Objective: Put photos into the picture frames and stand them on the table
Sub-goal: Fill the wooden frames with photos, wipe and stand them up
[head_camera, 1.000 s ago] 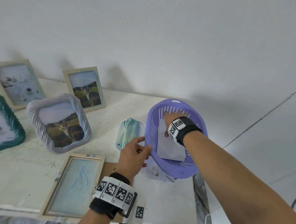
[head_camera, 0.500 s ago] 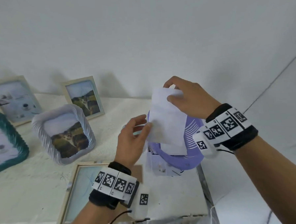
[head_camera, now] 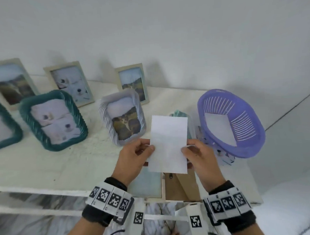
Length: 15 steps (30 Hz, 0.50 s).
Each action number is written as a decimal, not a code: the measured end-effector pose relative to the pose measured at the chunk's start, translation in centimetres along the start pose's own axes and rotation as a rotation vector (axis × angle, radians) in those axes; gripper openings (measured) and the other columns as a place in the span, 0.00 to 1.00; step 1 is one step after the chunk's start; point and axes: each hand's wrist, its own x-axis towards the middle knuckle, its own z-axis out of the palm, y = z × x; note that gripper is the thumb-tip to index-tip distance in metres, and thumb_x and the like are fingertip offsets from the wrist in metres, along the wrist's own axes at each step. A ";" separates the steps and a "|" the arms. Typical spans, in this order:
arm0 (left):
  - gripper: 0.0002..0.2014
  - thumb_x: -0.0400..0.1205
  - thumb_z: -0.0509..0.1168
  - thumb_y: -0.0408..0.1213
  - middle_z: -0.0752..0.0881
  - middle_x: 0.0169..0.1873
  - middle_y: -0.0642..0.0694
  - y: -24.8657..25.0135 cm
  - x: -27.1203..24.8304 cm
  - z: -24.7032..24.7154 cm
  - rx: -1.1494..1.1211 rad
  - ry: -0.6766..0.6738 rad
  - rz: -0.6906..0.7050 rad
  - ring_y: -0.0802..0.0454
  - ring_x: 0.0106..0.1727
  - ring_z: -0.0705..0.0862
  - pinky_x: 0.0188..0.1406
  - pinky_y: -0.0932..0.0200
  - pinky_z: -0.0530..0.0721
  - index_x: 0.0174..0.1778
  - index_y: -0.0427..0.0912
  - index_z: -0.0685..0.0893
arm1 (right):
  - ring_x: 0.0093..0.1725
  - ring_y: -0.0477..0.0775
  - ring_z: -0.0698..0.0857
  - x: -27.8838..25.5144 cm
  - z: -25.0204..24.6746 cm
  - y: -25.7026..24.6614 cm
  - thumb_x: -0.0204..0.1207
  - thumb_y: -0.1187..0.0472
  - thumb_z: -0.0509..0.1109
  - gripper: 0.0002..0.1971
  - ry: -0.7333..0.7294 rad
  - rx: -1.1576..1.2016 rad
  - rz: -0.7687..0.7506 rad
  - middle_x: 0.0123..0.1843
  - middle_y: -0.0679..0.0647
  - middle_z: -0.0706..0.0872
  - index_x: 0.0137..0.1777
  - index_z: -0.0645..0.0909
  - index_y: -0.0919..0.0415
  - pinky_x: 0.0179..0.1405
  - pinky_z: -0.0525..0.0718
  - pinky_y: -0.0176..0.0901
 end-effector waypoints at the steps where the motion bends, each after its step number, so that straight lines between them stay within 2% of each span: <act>1: 0.04 0.82 0.70 0.37 0.91 0.45 0.52 -1.2 -0.4 -1.1 0.114 0.016 0.023 0.58 0.48 0.89 0.48 0.59 0.89 0.51 0.47 0.88 | 0.45 0.57 0.88 -0.4 0.6 0.9 0.81 0.70 0.66 0.05 -0.002 -0.025 0.006 0.44 0.57 0.90 0.51 0.82 0.61 0.40 0.85 0.55; 2: 0.04 0.82 0.70 0.38 0.90 0.46 0.55 -2.4 -0.8 -2.3 0.237 0.043 0.045 0.63 0.48 0.87 0.49 0.67 0.85 0.51 0.49 0.87 | 0.44 0.54 0.88 -0.8 1.0 1.6 0.81 0.70 0.66 0.06 -0.010 -0.065 0.007 0.43 0.55 0.90 0.50 0.82 0.60 0.40 0.85 0.54; 3: 0.05 0.82 0.71 0.38 0.89 0.49 0.56 -3.5 -1.2 -3.4 0.336 0.068 0.068 0.65 0.49 0.85 0.50 0.70 0.83 0.52 0.51 0.87 | 0.44 0.52 0.88 -1.2 1.4 2.4 0.80 0.70 0.66 0.06 -0.017 -0.116 0.009 0.43 0.53 0.90 0.49 0.82 0.59 0.42 0.86 0.52; 5: 0.09 0.82 0.71 0.39 0.87 0.54 0.54 -5.5 -1.7 -5.3 0.468 0.080 0.130 0.60 0.54 0.83 0.57 0.62 0.81 0.57 0.50 0.86 | 0.44 0.51 0.88 -1.9 2.3 3.7 0.79 0.67 0.68 0.05 -0.031 -0.231 0.013 0.43 0.51 0.90 0.49 0.83 0.58 0.44 0.85 0.50; 7: 0.14 0.81 0.66 0.47 0.84 0.59 0.52 -7.1 -2.1 -6.4 0.546 0.040 0.189 0.53 0.60 0.81 0.62 0.57 0.76 0.61 0.49 0.85 | 0.43 0.53 0.87 -2.4 3.2 4.3 0.79 0.65 0.68 0.03 -0.035 -0.309 0.030 0.41 0.54 0.89 0.49 0.83 0.59 0.42 0.84 0.45; 9: 0.22 0.78 0.59 0.54 0.81 0.65 0.54 -8.3 -2.3 -7.0 0.610 -0.014 0.231 0.53 0.66 0.77 0.65 0.56 0.70 0.65 0.50 0.84 | 0.40 0.54 0.85 -2.9 4.0 4.7 0.78 0.64 0.69 0.02 -0.027 -0.347 0.045 0.40 0.57 0.88 0.46 0.83 0.60 0.38 0.82 0.42; 10: 0.23 0.78 0.57 0.55 0.80 0.68 0.55 -8.8 -2.4 -7.1 0.648 -0.027 0.252 0.55 0.68 0.75 0.66 0.55 0.67 0.66 0.51 0.83 | 0.39 0.53 0.85 -3.0 4.3 4.9 0.78 0.62 0.69 0.03 -0.017 -0.393 0.045 0.39 0.56 0.87 0.43 0.82 0.58 0.39 0.82 0.43; 12: 0.22 0.80 0.57 0.55 0.79 0.69 0.56 -9.6 -2.4 -7.1 0.703 -0.030 0.304 0.56 0.71 0.73 0.68 0.54 0.66 0.67 0.54 0.83 | 0.37 0.52 0.84 -3.0 4.8 5.2 0.77 0.56 0.69 0.05 -0.001 -0.501 0.048 0.35 0.52 0.86 0.39 0.81 0.51 0.40 0.83 0.47; 15: 0.20 0.82 0.57 0.54 0.79 0.69 0.58 -10.3 -2.3 -7.1 0.724 -0.004 0.343 0.57 0.72 0.73 0.69 0.53 0.68 0.68 0.55 0.82 | 0.37 0.49 0.83 -3.0 5.6 5.0 0.77 0.52 0.67 0.06 0.020 -0.618 0.048 0.34 0.48 0.83 0.39 0.78 0.48 0.37 0.81 0.43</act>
